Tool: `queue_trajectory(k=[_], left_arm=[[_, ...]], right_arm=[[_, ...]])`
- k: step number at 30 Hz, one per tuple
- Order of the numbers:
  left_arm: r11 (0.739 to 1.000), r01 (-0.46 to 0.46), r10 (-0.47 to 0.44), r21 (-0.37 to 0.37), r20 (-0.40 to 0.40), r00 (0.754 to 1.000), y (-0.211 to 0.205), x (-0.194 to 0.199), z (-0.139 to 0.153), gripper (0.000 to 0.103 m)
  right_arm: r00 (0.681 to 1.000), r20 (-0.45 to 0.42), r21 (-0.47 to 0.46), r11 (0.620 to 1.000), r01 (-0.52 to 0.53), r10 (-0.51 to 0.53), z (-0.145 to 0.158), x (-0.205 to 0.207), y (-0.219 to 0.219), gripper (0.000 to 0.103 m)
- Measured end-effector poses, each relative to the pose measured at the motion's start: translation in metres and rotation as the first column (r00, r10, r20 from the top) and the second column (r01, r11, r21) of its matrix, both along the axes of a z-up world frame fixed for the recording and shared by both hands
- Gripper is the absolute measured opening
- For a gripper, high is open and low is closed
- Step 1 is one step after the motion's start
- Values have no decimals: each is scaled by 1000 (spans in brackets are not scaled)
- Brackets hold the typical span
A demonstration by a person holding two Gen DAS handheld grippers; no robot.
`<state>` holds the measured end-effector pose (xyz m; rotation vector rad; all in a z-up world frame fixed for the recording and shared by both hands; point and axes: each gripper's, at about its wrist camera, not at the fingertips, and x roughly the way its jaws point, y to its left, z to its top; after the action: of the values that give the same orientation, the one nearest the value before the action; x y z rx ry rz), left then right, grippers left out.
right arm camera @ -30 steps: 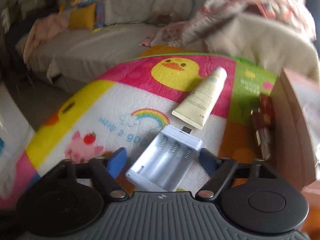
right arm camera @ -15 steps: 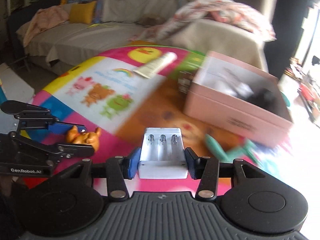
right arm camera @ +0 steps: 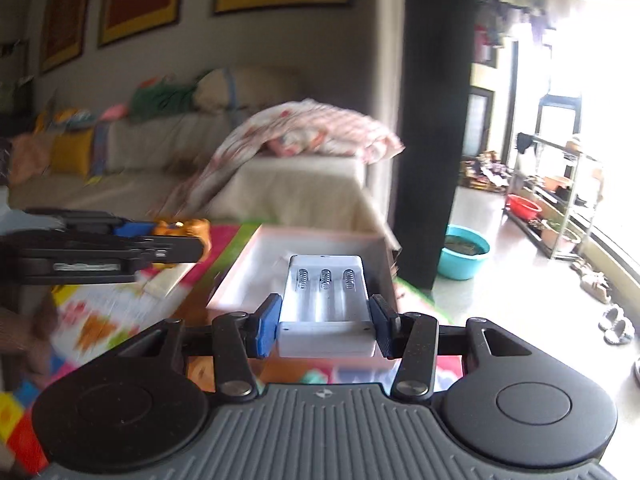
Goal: Organize rigid objects
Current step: 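Lower both tools over the pink box and release the bear and charger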
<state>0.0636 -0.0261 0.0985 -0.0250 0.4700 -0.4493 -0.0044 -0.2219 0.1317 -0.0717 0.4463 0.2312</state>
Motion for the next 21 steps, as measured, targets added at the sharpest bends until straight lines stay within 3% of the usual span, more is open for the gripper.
queue_trajectory(k=[3,7,13,18,21], left_arm=[[997,-25,22,-67,-48,999,9,22,-14,43],[986,-91,85,-143,-45,995,46,13,-13,43],[964,-230,215,-136,-118,969,96,-8,-39,43],[955,-279,259,-101,-178,949,114,-19,-59,43],[954,-290,271,-78,-187,944,120,-21,-66,43]], right_arm=[[999,-12,15,999,42,-42,-4,19,-5,47],[997,-48,11,998,69,-68,-18,34,-10,47],[996,-48,-8,998,70,-70,-32,75,11,47],[998,-28,-61,996,58,-60,-42,119,39,48],[995,-66,-67,996,64,-69,-50,119,44,65]])
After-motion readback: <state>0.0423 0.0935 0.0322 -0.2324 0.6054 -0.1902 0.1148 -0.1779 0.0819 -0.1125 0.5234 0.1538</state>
